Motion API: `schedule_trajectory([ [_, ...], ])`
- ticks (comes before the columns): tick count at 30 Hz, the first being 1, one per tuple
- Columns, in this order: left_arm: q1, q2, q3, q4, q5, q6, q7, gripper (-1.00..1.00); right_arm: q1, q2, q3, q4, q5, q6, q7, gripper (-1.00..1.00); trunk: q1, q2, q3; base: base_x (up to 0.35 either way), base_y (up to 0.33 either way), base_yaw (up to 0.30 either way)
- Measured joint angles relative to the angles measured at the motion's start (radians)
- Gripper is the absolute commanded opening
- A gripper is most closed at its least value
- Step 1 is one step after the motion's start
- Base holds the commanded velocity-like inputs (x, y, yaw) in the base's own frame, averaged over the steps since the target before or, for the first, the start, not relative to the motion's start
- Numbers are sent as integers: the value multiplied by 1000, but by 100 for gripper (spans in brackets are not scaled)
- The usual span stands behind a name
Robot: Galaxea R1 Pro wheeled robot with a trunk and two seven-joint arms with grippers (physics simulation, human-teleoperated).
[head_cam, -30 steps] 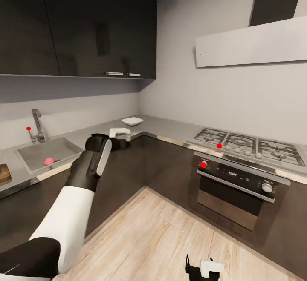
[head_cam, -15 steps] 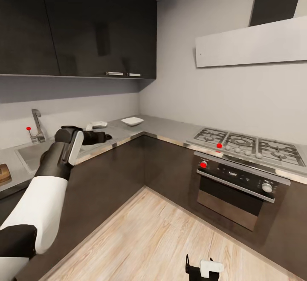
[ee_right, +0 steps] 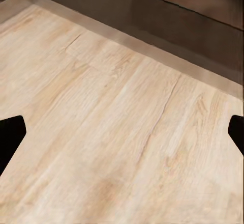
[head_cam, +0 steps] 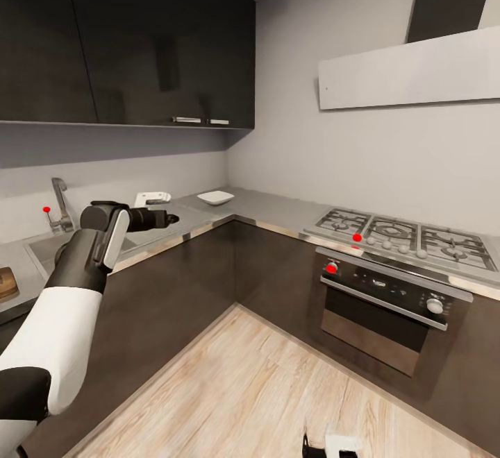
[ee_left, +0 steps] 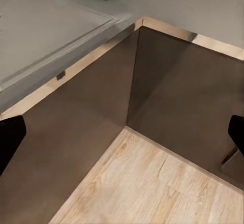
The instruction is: In the kitchen, take the Vidalia onion out of the sink, dice it on the chopping board with the paring knife, put the diced onion into the bowl on the countertop, then place both the paring knife and the chopping board into the sink.
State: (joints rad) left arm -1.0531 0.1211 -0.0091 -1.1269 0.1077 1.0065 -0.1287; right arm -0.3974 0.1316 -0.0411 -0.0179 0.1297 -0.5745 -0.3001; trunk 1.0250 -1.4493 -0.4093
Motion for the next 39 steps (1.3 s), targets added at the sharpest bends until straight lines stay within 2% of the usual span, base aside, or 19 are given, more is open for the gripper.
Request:
schedule_trajectory([
  [4, 0, 2, -2, -21, 0, 1, 0, 100, 14, 0, 0, 0, -2, 174, 14, 100, 0, 0, 0, 0, 0, 0],
  [8, 0, 2, -2, -44, 0, 6, 0, 100, 55, 0, -1, 0, -4, 246, 54, 100, 0, 0, 0, 0, 0, 0],
  [11, 0, 2, -2, -47, 0, 7, -1, 100, 91, 0, -1, 0, -4, 252, 64, 100, 0, 0, 0, 0, 0, 0],
  [12, 0, 2, -3, -48, 0, 7, -1, 100, 109, 0, -1, 0, -4, 248, 67, 100, 0, 0, 0, 0, 0, 0],
  [14, 0, 2, -2, -49, -1, 7, 0, 100, 143, -4, -1, 0, -4, 186, 72, 100, 0, 0, 0, 0, 0, 0],
  [16, 0, 2, -3, -48, 0, 6, 0, 100, 152, -6, -1, -1, -3, 100, 70, 100, 0, 0, 0, 0, 0, 0],
  [18, 0, 1, -3, -44, 0, 6, 0, 100, 159, -11, -6, -18, -1, -25, 60, 100, 0, 0, 0, 0, 0, 0],
  [21, 0, 0, -5, -38, 0, 6, -1, 100, 160, -21, -8, -100, 2, -61, 31, 100, 0, 0, 0, 0, 0, 0],
  [22, 0, -1, -5, -35, 0, 6, -1, 100, 160, -22, -8, -186, 4, -30, 4, 100, 0, 0, 0, 0, 0, 0],
  [24, 0, -3, -6, -34, 0, 6, -1, 100, 160, -24, -8, -373, 4, 81, -40, 100, 0, 0, 0, 0, 0, 0],
  [25, 0, -4, -6, -34, 0, 6, -1, 100, 160, -25, -8, -496, 3, 192, -60, 100, 0, 0, 0, 0, 0, 0],
  [27, 0, -5, -5, -37, 0, 6, -1, 100, 160, -26, -7, -870, 3, 513, -73, 100, 0, 0, 0, 0, 0, 0],
  [28, 0, -5, -4, -38, 0, 6, 0, 100, 160, -26, -8, -1025, 2, 645, -70, 100, 0, 0, 0, 0, 0, 0],
  [29, 0, -5, -4, -39, 0, 6, 0, 100, 160, -27, -8, -1171, 2, 759, -60, 100, 0, 0, 0, 0, 0, 0],
  [31, 0, -5, -4, -39, 0, 6, 1, 100, 160, -28, -8, -1411, 2, 922, -26, 100, 0, 0, 0, 0, 0, 0],
  [33, 0, -4, -4, -40, 0, 6, 1, 100, 154, -29, -7, -1532, 2, 1012, 10, 100, 0, 0, 0, 0, 0, 0],
  [36, 0, -3, -3, -41, 0, 6, 1, 100, 122, -31, -7, -1589, 3, 1074, 29, 100, 0, 0, 0, 0, 0, 0],
  [37, 0, -3, -3, -41, 0, 6, 1, 100, 82, -33, -6, -1605, 5, 1109, 34, 100, 0, 0, 0, 0, 0, 0],
  [39, 0, -2, -3, -41, 0, 6, 1, 100, 45, -34, -6, -1611, 5, 1135, 36, 100, 0, 0, 0, 0, 0, 0],
])
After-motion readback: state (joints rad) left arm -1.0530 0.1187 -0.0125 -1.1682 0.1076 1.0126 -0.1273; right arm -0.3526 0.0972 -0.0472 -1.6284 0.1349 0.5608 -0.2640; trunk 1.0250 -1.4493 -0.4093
